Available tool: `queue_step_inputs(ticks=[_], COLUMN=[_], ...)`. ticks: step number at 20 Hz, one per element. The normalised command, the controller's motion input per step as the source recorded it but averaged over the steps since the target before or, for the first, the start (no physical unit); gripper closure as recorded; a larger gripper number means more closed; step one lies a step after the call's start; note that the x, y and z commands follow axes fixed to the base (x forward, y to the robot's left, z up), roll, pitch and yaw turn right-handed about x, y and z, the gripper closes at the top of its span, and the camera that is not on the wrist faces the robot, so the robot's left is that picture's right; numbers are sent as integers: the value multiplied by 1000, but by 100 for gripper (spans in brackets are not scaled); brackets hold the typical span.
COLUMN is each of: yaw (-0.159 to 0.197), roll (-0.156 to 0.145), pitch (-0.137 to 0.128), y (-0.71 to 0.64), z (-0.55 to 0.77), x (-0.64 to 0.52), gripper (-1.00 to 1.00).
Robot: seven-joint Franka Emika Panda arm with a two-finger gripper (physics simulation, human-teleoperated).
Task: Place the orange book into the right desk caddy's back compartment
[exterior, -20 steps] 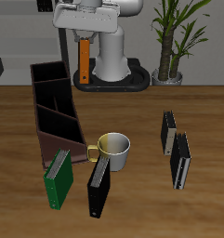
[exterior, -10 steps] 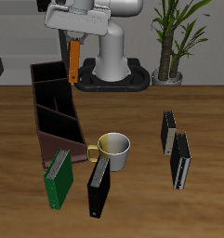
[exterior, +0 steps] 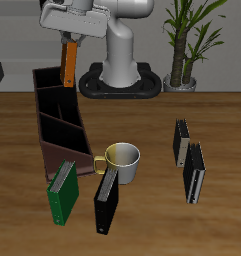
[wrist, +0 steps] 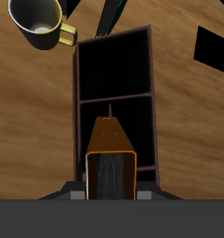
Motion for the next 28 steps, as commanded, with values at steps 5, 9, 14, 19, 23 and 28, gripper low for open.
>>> queue_step_inputs(ticks=[5,9,14,19,23,28], yaw=[16,-18,1,3,-21,-19], roll=[-74,-54,-4,1,5,-7], pitch=[15,26,30,43,55,54], y=[-295,-205,-5,85,2,25], z=[82,107,16,-22,-8,121], x=[178,126,166,164,89,110], gripper=[100,100,100,100,100,100])
